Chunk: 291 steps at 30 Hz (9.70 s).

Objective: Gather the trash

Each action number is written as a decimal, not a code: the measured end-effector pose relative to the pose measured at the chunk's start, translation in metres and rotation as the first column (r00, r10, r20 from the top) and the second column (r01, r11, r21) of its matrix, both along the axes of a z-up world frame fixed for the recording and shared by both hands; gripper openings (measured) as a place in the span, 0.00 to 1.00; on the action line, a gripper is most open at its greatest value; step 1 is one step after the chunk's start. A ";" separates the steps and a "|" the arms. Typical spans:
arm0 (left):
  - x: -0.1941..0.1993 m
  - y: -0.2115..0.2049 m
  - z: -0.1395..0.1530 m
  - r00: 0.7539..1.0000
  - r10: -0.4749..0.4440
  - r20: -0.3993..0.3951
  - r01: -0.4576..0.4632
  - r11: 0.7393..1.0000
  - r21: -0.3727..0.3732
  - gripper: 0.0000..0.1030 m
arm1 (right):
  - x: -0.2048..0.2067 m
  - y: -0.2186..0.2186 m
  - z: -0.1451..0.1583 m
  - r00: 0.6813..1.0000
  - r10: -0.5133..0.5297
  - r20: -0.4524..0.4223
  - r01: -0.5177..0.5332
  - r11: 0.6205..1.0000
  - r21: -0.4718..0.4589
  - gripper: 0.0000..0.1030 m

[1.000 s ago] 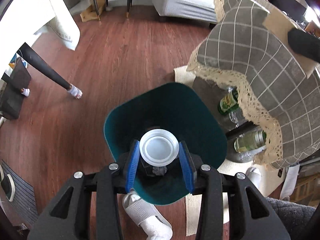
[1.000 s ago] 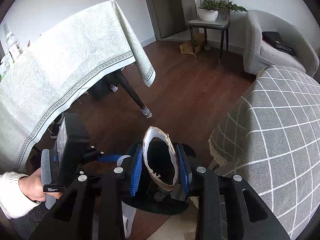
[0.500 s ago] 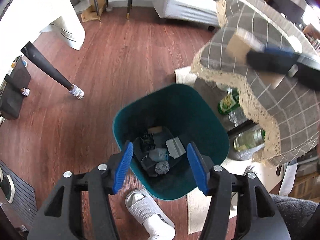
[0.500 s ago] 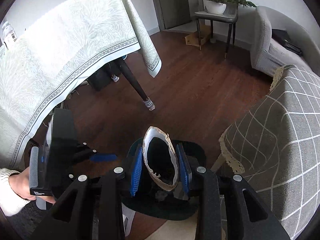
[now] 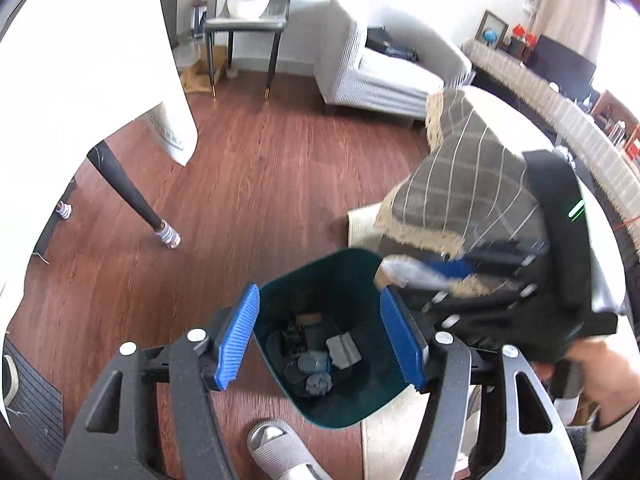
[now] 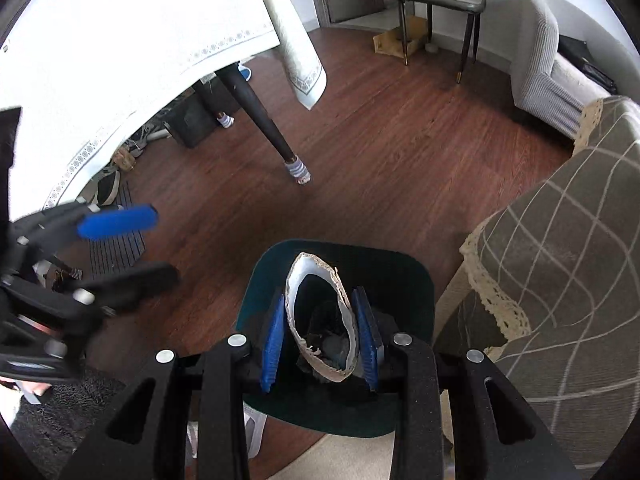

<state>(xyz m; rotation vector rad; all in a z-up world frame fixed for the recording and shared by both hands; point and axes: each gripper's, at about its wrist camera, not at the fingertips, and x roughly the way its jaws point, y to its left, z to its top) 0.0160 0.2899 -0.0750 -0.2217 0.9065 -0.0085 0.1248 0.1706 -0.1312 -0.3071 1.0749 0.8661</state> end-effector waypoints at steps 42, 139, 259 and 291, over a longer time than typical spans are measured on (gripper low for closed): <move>-0.004 -0.061 0.102 0.971 -0.034 0.238 0.026 0.999 0.036 0.36 | -0.034 -0.043 0.023 0.996 0.033 0.082 -0.032 0.999 -0.011 0.57; 0.252 -0.387 0.038 0.905 -0.425 0.003 0.419 0.895 0.153 0.37 | 0.178 -0.410 0.109 0.847 -0.527 -0.069 0.515 0.783 0.347 0.45; 0.007 -0.005 -0.032 0.995 -0.031 -0.098 0.027 0.999 -0.040 0.56 | 0.014 -0.009 -0.012 0.990 -0.109 -0.093 0.111 0.994 0.022 0.45; -0.057 -0.024 0.068 0.985 0.059 0.162 -0.066 0.997 0.039 0.72 | -0.034 -0.030 0.017 0.999 -0.036 0.026 0.035 0.999 0.018 0.62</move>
